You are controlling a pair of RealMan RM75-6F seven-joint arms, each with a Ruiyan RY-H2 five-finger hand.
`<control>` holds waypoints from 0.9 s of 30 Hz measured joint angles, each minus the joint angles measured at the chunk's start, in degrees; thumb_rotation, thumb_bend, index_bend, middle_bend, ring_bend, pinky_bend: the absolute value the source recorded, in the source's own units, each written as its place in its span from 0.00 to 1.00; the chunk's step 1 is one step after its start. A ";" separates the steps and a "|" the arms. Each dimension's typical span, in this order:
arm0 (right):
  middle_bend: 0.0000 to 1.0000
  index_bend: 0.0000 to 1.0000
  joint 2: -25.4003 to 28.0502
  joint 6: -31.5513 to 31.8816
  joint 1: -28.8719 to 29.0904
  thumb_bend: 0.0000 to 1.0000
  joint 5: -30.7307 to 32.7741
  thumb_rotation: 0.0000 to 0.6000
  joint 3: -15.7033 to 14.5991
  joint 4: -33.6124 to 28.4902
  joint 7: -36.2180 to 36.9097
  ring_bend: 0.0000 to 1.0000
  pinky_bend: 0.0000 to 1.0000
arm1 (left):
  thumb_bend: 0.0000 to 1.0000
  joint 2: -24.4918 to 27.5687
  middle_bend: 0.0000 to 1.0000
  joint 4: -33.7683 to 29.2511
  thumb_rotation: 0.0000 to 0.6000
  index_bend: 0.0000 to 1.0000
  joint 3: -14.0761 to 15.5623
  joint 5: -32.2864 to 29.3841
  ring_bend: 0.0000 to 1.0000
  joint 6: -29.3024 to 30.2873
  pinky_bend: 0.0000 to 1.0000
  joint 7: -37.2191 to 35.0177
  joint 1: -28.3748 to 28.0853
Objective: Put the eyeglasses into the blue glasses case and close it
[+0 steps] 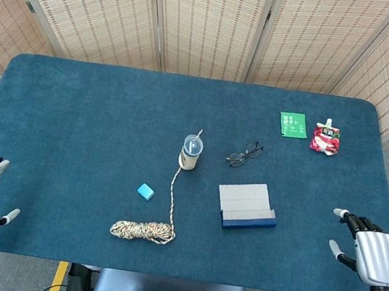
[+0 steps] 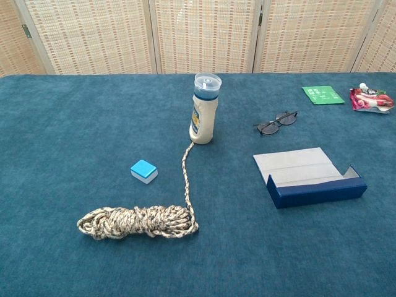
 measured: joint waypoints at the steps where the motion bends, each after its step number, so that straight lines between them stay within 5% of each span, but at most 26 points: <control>1: 0.46 0.27 0.00 -0.21 0.08 0.26 0.04 1.00 -0.02 -0.03 -0.14 0.43 0.49 | 0.20 0.07 0.10 -0.08 1.00 0.07 0.05 0.07 0.12 -0.06 0.23 0.04 -0.02; 4: 0.54 0.27 -0.08 -1.41 0.62 0.26 0.37 1.00 -0.03 -0.24 -0.99 0.56 0.52 | 0.20 0.07 0.10 -0.17 1.00 0.07 0.10 0.09 0.12 -0.20 0.23 -0.06 -0.05; 10: 0.77 0.27 -0.53 -6.78 2.95 0.26 2.05 1.00 0.06 -0.63 -2.30 0.84 0.78 | 0.19 -0.16 0.10 0.15 1.00 0.07 0.42 -0.13 0.12 -0.72 0.23 -0.31 0.03; 14: 0.92 0.27 -1.04 -13.07 5.54 0.30 4.49 1.00 0.09 -0.71 -3.28 0.97 0.86 | 0.19 -0.26 0.10 0.44 1.00 0.07 0.52 -0.51 0.12 -0.94 0.23 -0.40 0.16; 27: 1.00 0.27 -7.30 -31.62 15.11 0.45 13.86 1.00 -0.09 5.07 -5.88 1.00 0.86 | 0.19 -0.37 0.10 0.59 1.00 0.07 0.62 -1.45 0.12 -2.28 0.23 0.31 -0.07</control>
